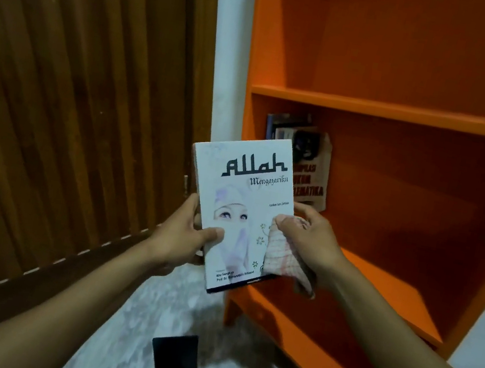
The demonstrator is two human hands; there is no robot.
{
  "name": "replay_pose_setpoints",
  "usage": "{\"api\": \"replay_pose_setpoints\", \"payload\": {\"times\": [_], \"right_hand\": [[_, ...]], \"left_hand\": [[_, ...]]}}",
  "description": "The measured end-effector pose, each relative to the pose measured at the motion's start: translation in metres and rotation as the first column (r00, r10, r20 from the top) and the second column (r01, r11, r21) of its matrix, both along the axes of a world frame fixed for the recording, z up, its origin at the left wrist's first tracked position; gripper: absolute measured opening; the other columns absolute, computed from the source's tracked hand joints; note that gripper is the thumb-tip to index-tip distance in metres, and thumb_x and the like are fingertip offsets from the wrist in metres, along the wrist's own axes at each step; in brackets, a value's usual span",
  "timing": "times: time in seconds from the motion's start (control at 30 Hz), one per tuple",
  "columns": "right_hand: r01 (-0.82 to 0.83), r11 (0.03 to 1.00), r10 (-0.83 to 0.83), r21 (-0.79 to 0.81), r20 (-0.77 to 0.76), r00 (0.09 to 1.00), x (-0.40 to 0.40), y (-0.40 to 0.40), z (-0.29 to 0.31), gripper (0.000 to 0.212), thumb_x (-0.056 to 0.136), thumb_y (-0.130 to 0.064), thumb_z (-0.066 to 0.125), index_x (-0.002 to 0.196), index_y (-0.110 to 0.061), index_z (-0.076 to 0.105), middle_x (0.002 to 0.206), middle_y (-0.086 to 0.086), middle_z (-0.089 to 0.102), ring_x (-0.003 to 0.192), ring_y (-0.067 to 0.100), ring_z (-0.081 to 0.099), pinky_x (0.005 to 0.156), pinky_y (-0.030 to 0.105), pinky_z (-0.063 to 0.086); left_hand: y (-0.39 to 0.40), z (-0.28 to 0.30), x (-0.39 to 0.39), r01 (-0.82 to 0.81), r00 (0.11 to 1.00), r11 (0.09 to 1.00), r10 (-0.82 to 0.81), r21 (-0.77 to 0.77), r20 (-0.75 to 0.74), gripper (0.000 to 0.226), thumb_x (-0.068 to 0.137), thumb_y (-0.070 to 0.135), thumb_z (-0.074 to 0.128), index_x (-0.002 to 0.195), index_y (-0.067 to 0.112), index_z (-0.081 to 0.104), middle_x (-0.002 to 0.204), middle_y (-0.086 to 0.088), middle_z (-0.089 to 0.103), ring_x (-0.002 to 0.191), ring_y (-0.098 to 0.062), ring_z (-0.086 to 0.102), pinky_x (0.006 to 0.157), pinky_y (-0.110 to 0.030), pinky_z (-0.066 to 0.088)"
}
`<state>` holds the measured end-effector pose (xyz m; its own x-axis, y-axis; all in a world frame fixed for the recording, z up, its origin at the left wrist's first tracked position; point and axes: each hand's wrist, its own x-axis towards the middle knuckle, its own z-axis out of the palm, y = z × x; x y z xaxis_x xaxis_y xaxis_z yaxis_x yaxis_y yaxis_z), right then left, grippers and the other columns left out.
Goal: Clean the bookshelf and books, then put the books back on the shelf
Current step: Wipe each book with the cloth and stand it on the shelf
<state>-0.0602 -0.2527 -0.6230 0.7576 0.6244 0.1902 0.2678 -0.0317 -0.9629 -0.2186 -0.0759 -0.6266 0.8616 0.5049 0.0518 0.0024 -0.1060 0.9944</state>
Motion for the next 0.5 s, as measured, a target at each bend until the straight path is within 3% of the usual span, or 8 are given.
{"api": "replay_pose_setpoints", "payload": {"times": [0.07, 0.17, 0.3, 0.43, 0.5], "right_hand": [[0.186, 0.983, -0.183, -0.010, 0.127, 0.975, 0.013, 0.003, 0.009, 0.039, 0.090, -0.037, 0.069, 0.125, -0.026, 0.056, 0.114, -0.002, 0.066, 0.093, 0.020, 0.068, 0.085, 0.048, 0.058], [0.323, 0.939, -0.338, 0.121, 0.138, 0.931, 0.029, 0.000, 0.013, 0.022, 0.089, -0.043, 0.068, 0.104, -0.030, 0.059, 0.100, -0.009, 0.065, 0.088, 0.017, 0.066, 0.079, 0.047, 0.057], [0.330, 0.921, -0.349, 0.206, 0.062, 0.935, 0.049, -0.005, 0.007, 0.016, 0.088, -0.043, 0.070, 0.088, -0.031, 0.059, 0.080, -0.003, 0.063, 0.066, 0.019, 0.057, 0.060, 0.037, 0.047], [0.346, 0.923, -0.358, 0.167, 0.054, 0.932, 0.070, -0.006, -0.006, 0.015, 0.090, -0.042, 0.068, 0.087, -0.030, 0.059, 0.079, 0.000, 0.061, 0.065, 0.022, 0.052, 0.060, 0.042, 0.045], [0.354, 0.920, -0.366, 0.168, 0.040, 0.930, 0.081, -0.006, -0.011, 0.014, 0.091, -0.041, 0.067, 0.086, -0.030, 0.060, 0.078, -0.002, 0.061, 0.065, 0.020, 0.052, 0.062, 0.040, 0.044]], "left_hand": [[-0.007, 0.003, 0.031, -0.049, 0.997, 0.999, 0.049, 0.000, 0.064, 0.048, 0.097, 0.002, 0.057, 0.130, 0.034, 0.044, 0.130, -0.002, 0.065, 0.113, -0.032, 0.066, 0.079, -0.068, 0.055], [-0.016, 0.011, 0.078, -0.104, 0.988, 0.994, 0.098, 0.045, 0.119, 0.040, 0.098, 0.004, 0.056, 0.118, 0.037, 0.045, 0.130, -0.002, 0.063, 0.112, -0.031, 0.065, 0.080, -0.064, 0.057], [-0.021, 0.017, 0.142, -0.226, 0.969, 0.947, 0.194, 0.227, 0.153, 0.030, 0.097, 0.006, 0.057, 0.115, 0.026, 0.042, 0.127, -0.004, 0.063, 0.111, -0.030, 0.064, 0.086, -0.056, 0.058], [-0.022, 0.008, 0.199, -0.288, 0.957, 0.896, 0.255, 0.339, 0.139, 0.025, 0.098, 0.006, 0.056, 0.111, 0.021, 0.040, 0.132, -0.010, 0.059, 0.110, -0.032, 0.062, 0.089, -0.049, 0.058], [-0.019, 0.002, 0.224, -0.317, 0.948, 0.876, 0.295, 0.364, 0.116, 0.025, 0.098, 0.006, 0.056, 0.115, 0.017, 0.041, 0.133, -0.015, 0.057, 0.107, -0.034, 0.062, 0.084, -0.044, 0.059]]}}
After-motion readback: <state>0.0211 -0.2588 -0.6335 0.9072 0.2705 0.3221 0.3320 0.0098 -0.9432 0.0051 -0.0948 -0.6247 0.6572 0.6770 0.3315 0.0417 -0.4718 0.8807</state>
